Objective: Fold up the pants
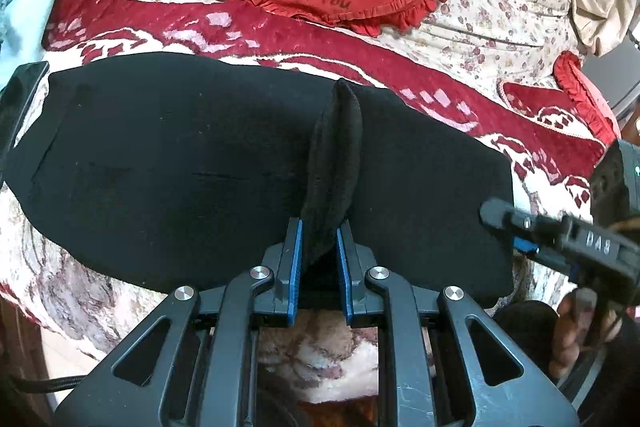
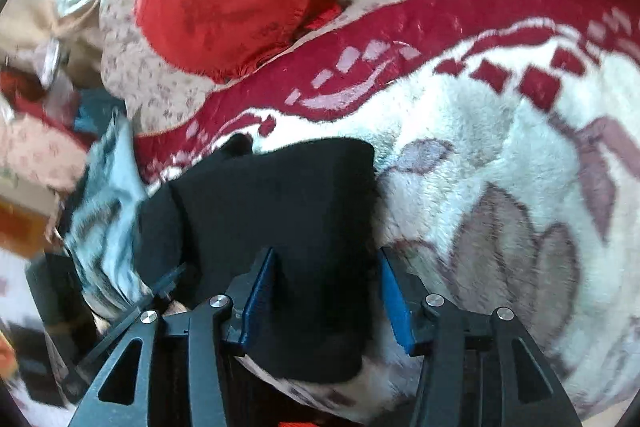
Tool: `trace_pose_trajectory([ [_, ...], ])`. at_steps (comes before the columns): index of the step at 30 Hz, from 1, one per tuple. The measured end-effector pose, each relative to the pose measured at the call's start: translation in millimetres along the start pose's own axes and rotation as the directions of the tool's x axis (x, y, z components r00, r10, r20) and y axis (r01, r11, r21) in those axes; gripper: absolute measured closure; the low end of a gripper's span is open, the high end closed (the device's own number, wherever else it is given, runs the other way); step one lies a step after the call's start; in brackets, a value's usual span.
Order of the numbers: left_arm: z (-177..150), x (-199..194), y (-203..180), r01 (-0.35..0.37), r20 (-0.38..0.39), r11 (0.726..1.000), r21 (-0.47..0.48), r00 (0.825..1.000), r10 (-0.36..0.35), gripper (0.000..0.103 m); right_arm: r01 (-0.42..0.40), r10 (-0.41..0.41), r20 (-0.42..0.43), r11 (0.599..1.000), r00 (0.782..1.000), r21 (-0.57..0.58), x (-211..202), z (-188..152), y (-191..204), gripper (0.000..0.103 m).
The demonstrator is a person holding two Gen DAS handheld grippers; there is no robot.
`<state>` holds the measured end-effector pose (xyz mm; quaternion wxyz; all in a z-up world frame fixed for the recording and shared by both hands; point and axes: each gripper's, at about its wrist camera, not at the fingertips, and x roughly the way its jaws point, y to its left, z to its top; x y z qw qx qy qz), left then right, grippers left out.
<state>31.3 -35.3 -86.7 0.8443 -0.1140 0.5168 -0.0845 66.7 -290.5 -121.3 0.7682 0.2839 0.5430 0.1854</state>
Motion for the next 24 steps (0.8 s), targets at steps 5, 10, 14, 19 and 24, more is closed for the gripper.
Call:
trace_pose_trajectory([
  [5, 3, 0, -4, 0.009, -0.013, 1.000, -0.014, 1.000, -0.009, 0.088, 0.030, -0.023, 0.064, 0.994, 0.998, -0.101, -5, 11, 17, 0.076],
  [10, 0, 0, -18, -0.012, 0.002, 1.000, 0.028, 1.000, 0.012, 0.088, 0.149, -0.117, 0.136, 0.956, 0.984, -0.255, -14, 22, 48, 0.078],
  [14, -1, 3, -12, -0.001, 0.002, 1.000, 0.017, 1.000, 0.001, 0.088, 0.214, -0.202, 0.074, 0.949, 0.977, -0.232, 9, 19, 31, 0.077],
  [19, 0, -4, -7, -0.015, 0.015, 1.000, -0.001, 1.000, 0.015, 0.088, 0.183, -0.169, 0.098, 0.972, 0.981, -0.150, -15, 18, 19, 0.071],
  [24, -2, -14, -2, -0.032, 0.033, 0.999, -0.025, 0.999, 0.033, 0.088, 0.208, -0.169, 0.177, 0.950, 0.969, -0.231, -45, 4, 47, 0.071],
])
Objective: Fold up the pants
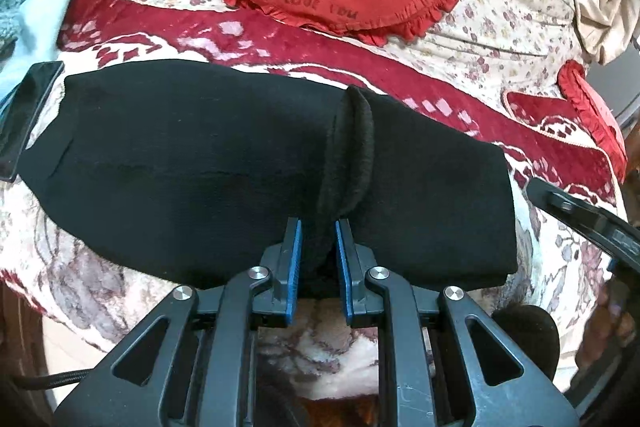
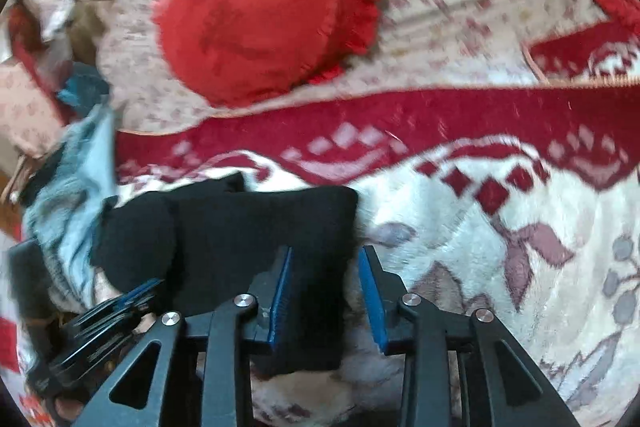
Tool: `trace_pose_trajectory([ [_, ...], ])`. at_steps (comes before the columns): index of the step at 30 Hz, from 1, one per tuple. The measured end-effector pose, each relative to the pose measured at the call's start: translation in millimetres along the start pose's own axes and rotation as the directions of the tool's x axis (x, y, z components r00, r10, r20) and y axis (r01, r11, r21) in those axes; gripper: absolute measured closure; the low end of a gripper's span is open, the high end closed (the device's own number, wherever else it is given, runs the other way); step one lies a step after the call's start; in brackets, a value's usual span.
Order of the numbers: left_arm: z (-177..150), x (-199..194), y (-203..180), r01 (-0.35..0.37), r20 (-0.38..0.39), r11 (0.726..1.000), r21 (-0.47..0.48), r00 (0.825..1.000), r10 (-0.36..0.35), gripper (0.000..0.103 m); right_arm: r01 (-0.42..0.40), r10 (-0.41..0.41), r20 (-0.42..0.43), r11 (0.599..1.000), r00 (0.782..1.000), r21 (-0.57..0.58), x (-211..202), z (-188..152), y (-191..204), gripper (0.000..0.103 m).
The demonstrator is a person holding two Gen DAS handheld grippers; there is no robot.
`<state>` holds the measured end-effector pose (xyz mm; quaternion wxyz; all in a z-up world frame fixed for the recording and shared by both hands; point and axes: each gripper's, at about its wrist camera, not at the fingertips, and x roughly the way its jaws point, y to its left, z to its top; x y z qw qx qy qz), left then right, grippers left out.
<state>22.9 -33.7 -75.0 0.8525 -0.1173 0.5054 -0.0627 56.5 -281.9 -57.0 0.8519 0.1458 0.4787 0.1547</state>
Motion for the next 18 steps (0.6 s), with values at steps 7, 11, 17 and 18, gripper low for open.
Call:
trace_pose_trajectory([
  [7, 1, -17, 12, -0.003, 0.022, 0.999, -0.050, 1.000, 0.004, 0.060, -0.063, 0.058, -0.045, 0.991, 0.997, -0.114, 10, -17, 38, 0.071],
  [11, 1, -31, 22, -0.022, 0.055, 0.997, -0.068, 0.998, 0.026, 0.059, -0.054, 0.037, -0.133, 0.990, 0.990, -0.133, 44, -35, 41, 0.071],
  [17, 3, -51, 47, -0.022, 0.095, 0.992, -0.128, 0.995, 0.034, 0.054, -0.064, 0.040, -0.131, 0.981, 0.991, -0.183, 35, -28, 68, 0.071],
  [18, 3, -54, 51, -0.022, 0.101, 0.990, -0.137, 0.994, 0.036, 0.054, -0.065, 0.041, -0.124, 0.978, 0.991, -0.199, 33, -27, 76, 0.071],
])
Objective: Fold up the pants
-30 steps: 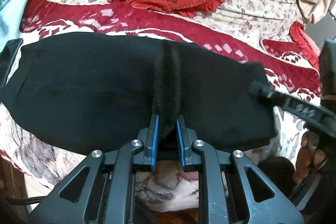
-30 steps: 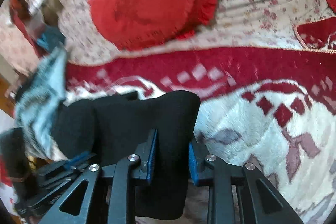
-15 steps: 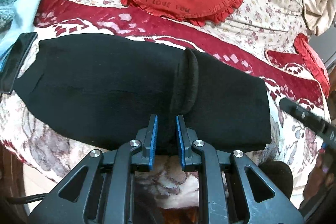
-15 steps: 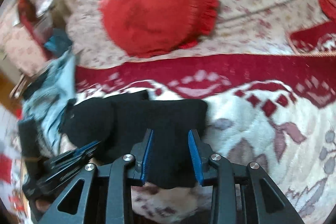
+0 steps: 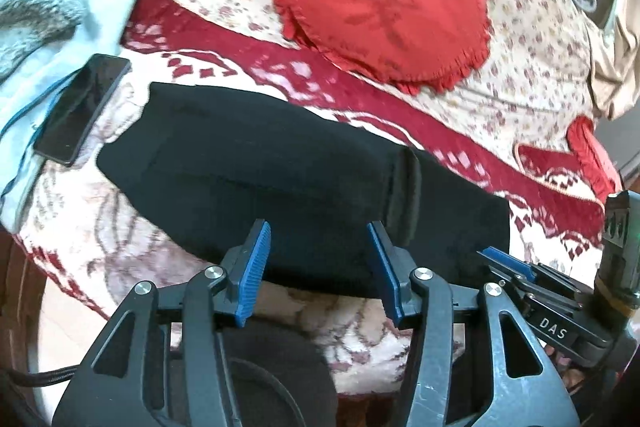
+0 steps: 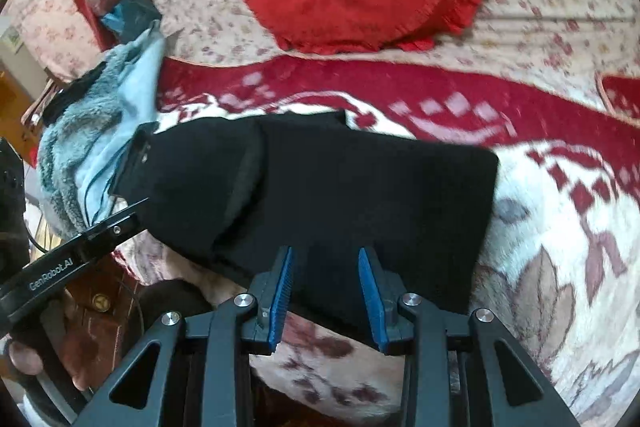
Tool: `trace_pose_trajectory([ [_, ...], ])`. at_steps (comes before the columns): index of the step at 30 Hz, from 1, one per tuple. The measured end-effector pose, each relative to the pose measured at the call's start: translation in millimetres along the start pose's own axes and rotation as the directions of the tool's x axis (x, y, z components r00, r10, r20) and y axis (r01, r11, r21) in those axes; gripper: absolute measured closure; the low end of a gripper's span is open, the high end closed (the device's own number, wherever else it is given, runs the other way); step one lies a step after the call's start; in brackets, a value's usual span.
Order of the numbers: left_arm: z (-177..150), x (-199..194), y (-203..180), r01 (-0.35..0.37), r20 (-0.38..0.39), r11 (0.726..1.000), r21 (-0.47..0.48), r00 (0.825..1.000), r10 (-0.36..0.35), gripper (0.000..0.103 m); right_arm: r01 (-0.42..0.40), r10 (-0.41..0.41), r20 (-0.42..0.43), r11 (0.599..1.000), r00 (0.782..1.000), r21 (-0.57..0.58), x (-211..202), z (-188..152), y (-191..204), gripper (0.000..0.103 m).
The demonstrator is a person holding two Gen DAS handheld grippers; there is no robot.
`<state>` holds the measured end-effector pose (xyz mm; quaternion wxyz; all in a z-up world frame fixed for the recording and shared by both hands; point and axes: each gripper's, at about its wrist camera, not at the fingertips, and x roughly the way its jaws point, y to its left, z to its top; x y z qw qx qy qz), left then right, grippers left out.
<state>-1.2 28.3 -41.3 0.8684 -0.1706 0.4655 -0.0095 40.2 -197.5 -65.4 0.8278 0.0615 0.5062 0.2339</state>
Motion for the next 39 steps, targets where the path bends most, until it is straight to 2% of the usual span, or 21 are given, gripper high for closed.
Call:
trace_pose_trajectory([
  [3, 2, -8, 13, -0.003, 0.015, 1.000, -0.029, 1.000, 0.003, 0.050, -0.020, 0.020, 0.001, 0.999, 1.000, -0.027, 2, 8, 14, 0.071],
  [5, 4, -13, 23, -0.004, 0.026, 0.999, -0.052, 1.000, 0.005, 0.044, -0.037, 0.037, -0.001, 0.999, 0.999, -0.037, 6, 15, 24, 0.071],
  [8, 5, -19, 39, -0.011, 0.040, 0.997, -0.082, 0.999, 0.014, 0.041, -0.039, 0.039, -0.009, 0.997, 0.999, -0.070, 17, 26, 42, 0.071],
  [16, 3, -25, 80, -0.020, 0.040, 0.986, -0.168, 0.999, 0.027, 0.038, 0.002, -0.012, -0.087, 0.994, 0.996, -0.107, 69, 43, 70, 0.071],
  [17, 2, -24, 85, -0.018, 0.037, 0.983, -0.181, 0.999, 0.025, 0.037, 0.003, -0.014, -0.097, 0.993, 0.995, -0.119, 75, 44, 74, 0.068],
  [21, -1, -21, 106, -0.003, 0.025, 0.970, -0.244, 1.000, 0.010, 0.037, 0.031, -0.048, -0.092, 0.984, 0.995, -0.173, 79, 47, 89, 0.066],
  [26, -5, -17, 124, 0.015, 0.024, 0.950, -0.312, 1.000, -0.008, 0.037, -0.030, 0.015, -0.078, 0.980, 0.997, -0.196, 72, 54, 106, 0.066],
  [30, -8, -16, 134, 0.033, 0.033, 0.934, -0.356, 0.999, -0.022, 0.037, -0.110, 0.094, -0.081, 0.968, 0.992, -0.226, 80, 67, 123, 0.066],
  [39, -9, 2, 147, 0.039, 0.012, 0.907, -0.419, 0.999, -0.038, 0.037, -0.183, 0.150, -0.115, 0.910, 0.982, -0.371, 118, 104, 178, 0.062],
])
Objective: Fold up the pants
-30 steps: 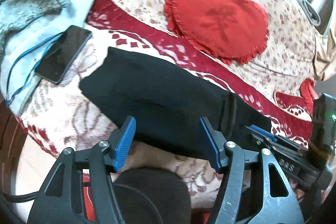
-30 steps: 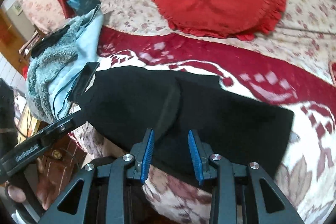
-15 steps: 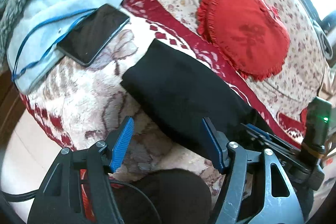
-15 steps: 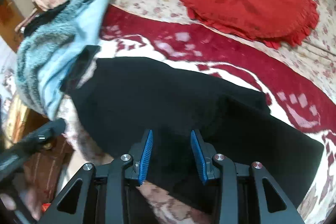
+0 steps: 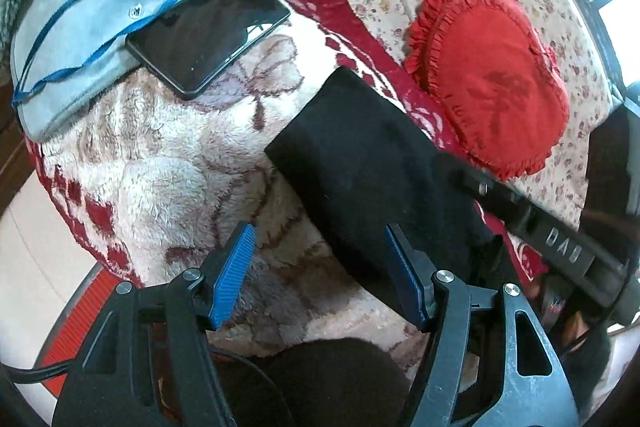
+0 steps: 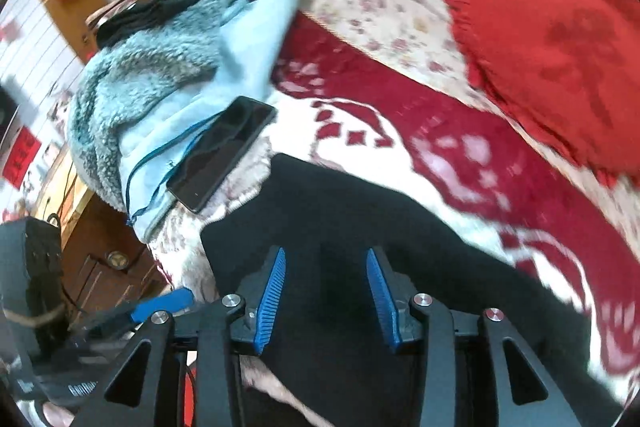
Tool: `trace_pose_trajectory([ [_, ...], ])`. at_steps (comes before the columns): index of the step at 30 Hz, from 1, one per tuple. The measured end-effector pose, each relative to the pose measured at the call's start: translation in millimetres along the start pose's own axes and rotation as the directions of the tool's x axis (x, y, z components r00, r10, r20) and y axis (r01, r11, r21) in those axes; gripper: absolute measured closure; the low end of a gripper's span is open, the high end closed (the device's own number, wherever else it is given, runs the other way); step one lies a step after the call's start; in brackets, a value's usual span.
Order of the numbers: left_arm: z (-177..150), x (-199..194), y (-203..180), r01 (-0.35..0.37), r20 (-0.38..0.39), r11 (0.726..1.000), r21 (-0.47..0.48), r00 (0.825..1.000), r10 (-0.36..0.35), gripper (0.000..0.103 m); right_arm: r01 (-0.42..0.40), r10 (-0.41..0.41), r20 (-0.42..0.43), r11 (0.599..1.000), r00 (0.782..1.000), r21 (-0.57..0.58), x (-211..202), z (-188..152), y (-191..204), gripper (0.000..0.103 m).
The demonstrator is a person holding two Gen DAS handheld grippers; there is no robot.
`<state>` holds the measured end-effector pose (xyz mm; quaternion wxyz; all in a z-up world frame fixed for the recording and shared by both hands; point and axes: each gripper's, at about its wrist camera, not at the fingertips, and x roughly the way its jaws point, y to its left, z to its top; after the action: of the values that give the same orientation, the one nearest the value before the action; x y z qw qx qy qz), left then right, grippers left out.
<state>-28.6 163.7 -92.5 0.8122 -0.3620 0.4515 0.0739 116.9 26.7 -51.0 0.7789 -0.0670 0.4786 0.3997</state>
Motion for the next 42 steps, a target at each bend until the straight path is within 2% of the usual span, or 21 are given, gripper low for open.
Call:
trace_pose_trajectory([
  [9, 6, 18, 1, -0.025, -0.015, 1.000, -0.006, 1.000, 0.025, 0.037, -0.008, 0.006, -0.016, 0.987, 1.000, -0.161, 34, 39, 23, 0.060],
  [14, 7, 26, 3, -0.033, -0.030, 0.999, -0.011, 0.999, 0.033, 0.037, -0.041, 0.035, -0.042, 0.987, 0.999, -0.155, 49, 43, 22, 0.060],
  [22, 11, 31, -2, -0.036, -0.026, 0.999, -0.012, 0.999, 0.036, 0.033, -0.050, 0.042, -0.054, 0.987, 0.998, -0.150, 62, 47, 18, 0.060],
  [32, 13, 36, -6, -0.026, -0.014, 0.999, -0.030, 1.000, 0.026, 0.019, -0.061, 0.051, -0.073, 0.987, 0.996, -0.145, 79, 53, 10, 0.059],
  [38, 14, 37, -9, -0.038, 0.001, 0.999, -0.036, 0.999, 0.038, 0.018, -0.062, 0.048, -0.078, 0.980, 0.996, -0.189, 87, 52, 11, 0.059],
  [39, 14, 38, -10, -0.039, 0.004, 0.999, -0.034, 0.999, 0.039, 0.018, -0.063, 0.050, -0.074, 0.980, 0.996, -0.189, 88, 51, 10, 0.060],
  [40, 14, 37, -10, -0.044, 0.014, 0.999, -0.030, 0.999, 0.045, 0.023, -0.059, 0.048, -0.067, 0.981, 0.997, -0.182, 88, 51, 10, 0.065],
  [41, 14, 36, -10, -0.055, 0.025, 0.998, -0.030, 0.998, 0.055, 0.035, -0.056, 0.046, -0.059, 0.983, 0.997, -0.174, 88, 51, 9, 0.067],
  [42, 15, 35, -9, -0.065, 0.035, 0.997, -0.032, 0.997, 0.066, 0.042, -0.060, 0.053, -0.051, 0.985, 0.997, -0.164, 88, 50, 8, 0.068],
])
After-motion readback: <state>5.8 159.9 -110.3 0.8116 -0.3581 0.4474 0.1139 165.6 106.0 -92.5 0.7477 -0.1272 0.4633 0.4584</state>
